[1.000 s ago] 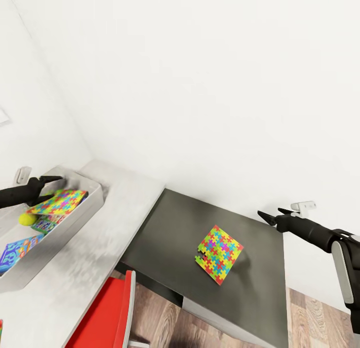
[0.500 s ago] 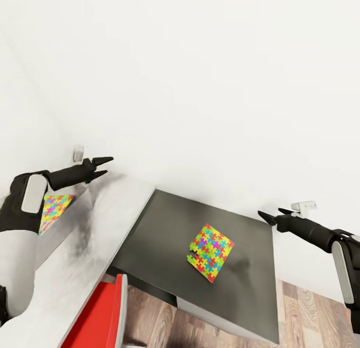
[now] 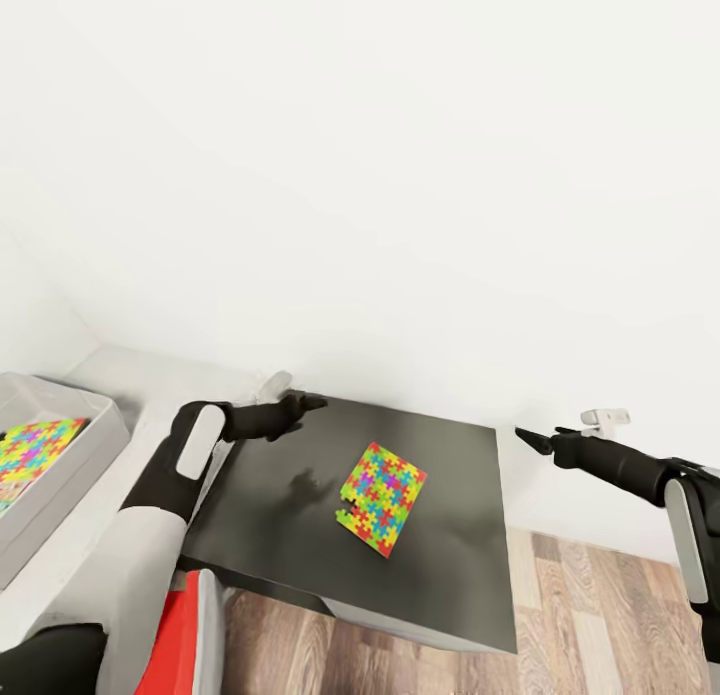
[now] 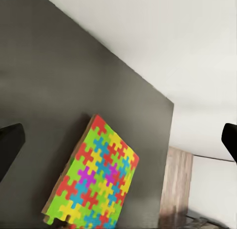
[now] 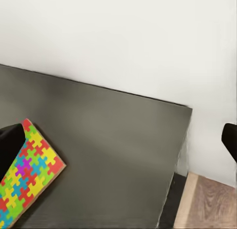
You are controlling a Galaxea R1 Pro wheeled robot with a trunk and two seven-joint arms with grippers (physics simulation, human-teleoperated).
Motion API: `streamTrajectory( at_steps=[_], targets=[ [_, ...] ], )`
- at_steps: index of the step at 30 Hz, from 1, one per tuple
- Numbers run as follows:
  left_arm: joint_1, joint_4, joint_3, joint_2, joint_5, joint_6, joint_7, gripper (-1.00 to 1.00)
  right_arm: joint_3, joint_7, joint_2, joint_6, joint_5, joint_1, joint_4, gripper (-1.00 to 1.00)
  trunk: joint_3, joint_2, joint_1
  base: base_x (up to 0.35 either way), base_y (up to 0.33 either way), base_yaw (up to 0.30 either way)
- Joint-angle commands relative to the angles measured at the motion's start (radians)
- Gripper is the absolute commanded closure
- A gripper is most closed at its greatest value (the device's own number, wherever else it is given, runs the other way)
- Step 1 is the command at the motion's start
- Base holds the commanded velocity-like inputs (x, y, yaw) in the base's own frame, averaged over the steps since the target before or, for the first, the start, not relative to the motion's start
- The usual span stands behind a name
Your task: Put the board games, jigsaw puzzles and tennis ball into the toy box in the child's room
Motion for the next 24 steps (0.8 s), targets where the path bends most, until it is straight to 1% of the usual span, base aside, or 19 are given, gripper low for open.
streamTrajectory(
  at_steps=[1,2,4,5,6,7,8,9,10,12,13,16,17,22,24],
  targets=[
    [0.018,0.025,0.000,-0.014,-0.006,-0.034,0.042,-1.00,-0.002,-0.001,0.000,0.043,-0.006,-0.002,0.000,-1.00,-0.001,-0.001,0.000,0.000,0.000,-0.295],
    [0.037,0.048,-0.005,-0.023,-0.006,-0.071,0.077,-1.00,-0.008,-0.002,0.001,0.078,-0.006,-0.004,0.003,-1.00,-0.001,-0.001,0.000,0.000,0.000,-0.295],
    [0.051,0.069,-0.012,-0.030,-0.008,-0.100,0.100,-1.00,-0.023,-0.004,0.005,0.111,-0.006,-0.007,0.009,-1.00,-0.001,-0.001,0.000,0.000,0.000,-0.295],
    [0.060,0.085,-0.025,-0.036,-0.010,-0.121,0.115,-1.00,-0.043,-0.005,0.008,0.138,-0.007,-0.013,0.018,-1.00,-0.001,-0.001,0.000,0.000,0.000,-0.295],
    [0.064,0.091,-0.035,-0.039,-0.011,-0.132,0.121,-1.00,-0.052,-0.005,0.010,0.148,-0.007,-0.016,0.024,-1.00,-0.001,-0.001,0.000,0.000,0.000,-0.295],
    [0.067,0.095,-0.050,-0.040,-0.012,-0.150,0.125,-1.00,-0.059,-0.004,0.011,0.157,-0.008,-0.019,0.031,-1.00,-0.001,-0.001,0.000,0.000,0.000,-0.295],
    [0.074,0.105,-0.087,-0.041,-0.013,-0.197,0.133,-1.00,-0.074,-0.002,0.011,0.175,-0.013,-0.026,0.048,-1.00,-0.001,-0.001,0.000,0.000,0.000,-0.295],
    [0.077,0.108,-0.104,-0.040,-0.013,-0.218,0.135,-1.00,-0.080,-0.001,0.010,0.182,-0.022,-0.030,0.055,-1.00,-0.001,-0.001,0.000,0.000,0.000,-0.275],
    [0.081,0.110,-0.114,-0.039,-0.013,-0.233,0.136,-1.00,-0.084,0.000,0.009,0.185,-0.040,-0.031,0.059,-1.00,-0.001,-0.001,0.000,0.000,0.000,-0.192],
    [0.092,0.108,-0.120,-0.038,-0.013,-0.244,0.135,-1.00,-0.087,0.001,0.009,0.185,-0.069,-0.031,0.061,-1.00,-0.001,-0.001,0.000,0.000,0.000,-0.138],
    [0.106,0.104,-0.121,-0.036,-0.014,-0.251,0.135,-1.00,-0.089,0.002,0.008,0.185,-0.095,-0.031,0.063,-1.00,-0.001,-0.001,0.000,0.000,0.000,-0.079],
    [0.125,0.093,-0.121,-0.031,-0.014,-0.257,0.134,-1.00,-0.086,0.002,0.009,0.184,-0.121,-0.031,0.064,-1.00,-0.001,-0.001,0.000,0.000,0.000,-0.051],
    [0.135,0.081,-0.118,-0.025,-0.013,-0.259,0.132,-1.00,-0.084,0.002,0.011,0.183,-0.131,-0.031,0.064,-1.00,-0.001,-0.001,0.000,0.000,0.000,-0.026],
    [0.154,0.042,-0.114,-0.007,-0.002,-0.249,0.128,-1.00,-0.077,0.001,0.014,0.180,-0.141,-0.026,0.046,-1.00,-0.001,-0.001,0.000,0.000,0.000,-0.014],
    [0.157,0.018,-0.113,0.002,0.001,-0.216,0.127,-1.00,-0.072,0.001,0.015,0.180,-0.140,-0.023,0.022,-1.00,-0.001,-0.001,0.000,0.000,0.000,-0.002]
  ],
)
